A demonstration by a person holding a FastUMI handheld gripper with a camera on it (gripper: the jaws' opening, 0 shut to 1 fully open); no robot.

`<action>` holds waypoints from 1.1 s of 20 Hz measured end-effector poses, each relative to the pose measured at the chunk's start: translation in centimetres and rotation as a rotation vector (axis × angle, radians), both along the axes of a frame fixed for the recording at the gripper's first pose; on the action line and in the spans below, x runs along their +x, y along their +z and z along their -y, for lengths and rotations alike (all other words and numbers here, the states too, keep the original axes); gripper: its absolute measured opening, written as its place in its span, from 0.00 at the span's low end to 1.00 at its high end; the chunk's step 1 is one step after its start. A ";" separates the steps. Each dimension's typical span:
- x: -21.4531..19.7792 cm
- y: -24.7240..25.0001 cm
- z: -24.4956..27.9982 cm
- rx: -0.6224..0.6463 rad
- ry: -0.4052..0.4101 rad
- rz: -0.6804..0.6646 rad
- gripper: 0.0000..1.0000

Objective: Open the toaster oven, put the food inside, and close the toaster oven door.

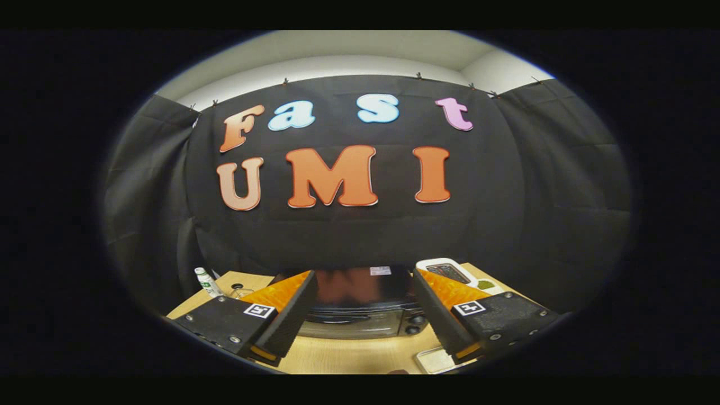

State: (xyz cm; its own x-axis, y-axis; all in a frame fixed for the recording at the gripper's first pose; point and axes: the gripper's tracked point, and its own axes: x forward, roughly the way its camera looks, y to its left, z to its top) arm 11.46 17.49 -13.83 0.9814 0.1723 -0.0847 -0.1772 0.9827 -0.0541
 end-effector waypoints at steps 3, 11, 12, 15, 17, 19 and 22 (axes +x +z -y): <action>2.6 -4.1 -2.8 -0.044 0.028 0.015 0.99; 6.1 -12.7 -5.8 -0.139 0.029 -0.092 1.00; 6.0 -13.1 -5.7 -0.137 0.027 -0.098 1.00; 5.3 -12.9 -5.2 -0.106 0.006 -0.091 1.00; 4.8 -13.3 -4.7 -0.077 -0.005 -0.089 1.00; 4.3 -13.8 -4.5 -0.058 -0.014 -0.087 1.00; 3.7 -13.8 -4.4 -0.042 -0.018 -0.078 1.00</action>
State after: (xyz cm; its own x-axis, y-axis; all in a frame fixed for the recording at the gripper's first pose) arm 15.14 21.92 -27.59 0.9744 0.1490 -0.1682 -0.1644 0.9830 -0.0819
